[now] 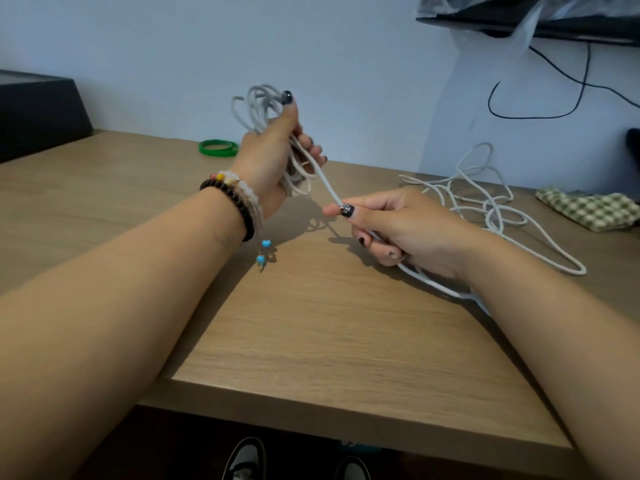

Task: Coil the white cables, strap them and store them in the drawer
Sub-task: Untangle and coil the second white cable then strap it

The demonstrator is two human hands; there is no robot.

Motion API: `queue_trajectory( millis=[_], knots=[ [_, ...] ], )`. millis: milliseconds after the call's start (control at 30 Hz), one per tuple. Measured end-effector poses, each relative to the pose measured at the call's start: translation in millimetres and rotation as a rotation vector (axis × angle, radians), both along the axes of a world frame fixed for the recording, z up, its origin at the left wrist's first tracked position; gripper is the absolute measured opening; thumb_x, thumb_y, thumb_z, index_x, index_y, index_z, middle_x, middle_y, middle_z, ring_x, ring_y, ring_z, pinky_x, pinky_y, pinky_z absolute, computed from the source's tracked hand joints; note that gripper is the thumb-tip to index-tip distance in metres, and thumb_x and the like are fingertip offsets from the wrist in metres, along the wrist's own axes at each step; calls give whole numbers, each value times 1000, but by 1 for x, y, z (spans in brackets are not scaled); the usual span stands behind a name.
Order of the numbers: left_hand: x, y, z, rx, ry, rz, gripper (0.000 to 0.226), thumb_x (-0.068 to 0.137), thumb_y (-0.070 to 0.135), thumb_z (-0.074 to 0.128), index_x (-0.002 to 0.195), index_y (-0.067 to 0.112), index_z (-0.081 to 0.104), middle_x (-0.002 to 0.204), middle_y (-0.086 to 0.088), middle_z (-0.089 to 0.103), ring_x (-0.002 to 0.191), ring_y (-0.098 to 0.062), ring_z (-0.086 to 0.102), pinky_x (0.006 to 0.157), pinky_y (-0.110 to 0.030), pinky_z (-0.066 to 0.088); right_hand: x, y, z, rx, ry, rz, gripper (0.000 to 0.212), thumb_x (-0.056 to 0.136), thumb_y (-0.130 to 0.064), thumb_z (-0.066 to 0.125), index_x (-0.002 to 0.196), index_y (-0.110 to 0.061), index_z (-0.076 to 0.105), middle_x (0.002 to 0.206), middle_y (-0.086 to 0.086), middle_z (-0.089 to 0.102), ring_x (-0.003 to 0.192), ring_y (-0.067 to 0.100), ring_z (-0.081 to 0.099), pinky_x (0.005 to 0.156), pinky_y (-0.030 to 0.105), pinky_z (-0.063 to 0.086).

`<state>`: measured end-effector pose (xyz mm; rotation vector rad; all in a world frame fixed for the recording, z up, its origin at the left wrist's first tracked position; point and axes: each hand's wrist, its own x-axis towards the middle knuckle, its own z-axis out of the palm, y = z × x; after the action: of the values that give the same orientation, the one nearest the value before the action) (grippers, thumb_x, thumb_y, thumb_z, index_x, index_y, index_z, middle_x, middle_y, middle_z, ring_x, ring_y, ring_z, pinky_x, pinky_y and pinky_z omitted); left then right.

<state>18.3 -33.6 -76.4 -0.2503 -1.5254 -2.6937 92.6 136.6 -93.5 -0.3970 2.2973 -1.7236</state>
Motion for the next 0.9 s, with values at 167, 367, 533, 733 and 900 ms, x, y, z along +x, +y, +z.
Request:
queue_trajectory(
  millis=[167, 367, 533, 733, 900],
  knots=[
    [-2, -8, 7, 264, -84, -111, 40, 97, 46, 51, 69, 17, 45, 47, 9, 40, 36, -3, 42, 42, -19, 43, 4, 1, 5, -17, -106, 129, 28, 99, -12, 47, 105, -14, 74, 61, 2, 43, 42, 9, 29, 44, 20, 22],
    [-3, -16, 9, 388, -108, -319, 44, 95, 51, 49, 66, 18, 43, 42, 10, 32, 31, -3, 34, 34, -14, 34, 7, 1, 9, 137, -117, 96, 22, 97, -16, 54, 98, -8, 75, 55, -1, 41, 41, 8, 26, 41, 19, 18],
    [8, -9, 6, 26, -29, -450, 35, 95, 42, 53, 70, 20, 42, 45, 10, 32, 33, -2, 32, 35, -13, 34, 8, 0, 11, 268, 24, -133, 13, 88, -12, 66, 86, -8, 78, 53, 2, 39, 44, 10, 26, 43, 21, 18],
    [8, 5, -7, -472, 134, -100, 34, 92, 33, 65, 69, 16, 47, 50, 2, 44, 41, -11, 44, 46, -24, 45, 5, 0, 10, 279, 269, -349, 9, 83, -22, 71, 79, -19, 79, 46, -8, 43, 40, 4, 30, 41, 16, 25],
    [12, 9, -10, -519, 166, -98, 26, 93, 32, 63, 82, 10, 57, 61, -5, 67, 57, -18, 69, 59, -30, 59, 5, -3, 10, 238, 323, -398, 8, 86, -16, 69, 82, -14, 75, 36, -18, 47, 36, -3, 43, 41, 7, 28]
  ],
)
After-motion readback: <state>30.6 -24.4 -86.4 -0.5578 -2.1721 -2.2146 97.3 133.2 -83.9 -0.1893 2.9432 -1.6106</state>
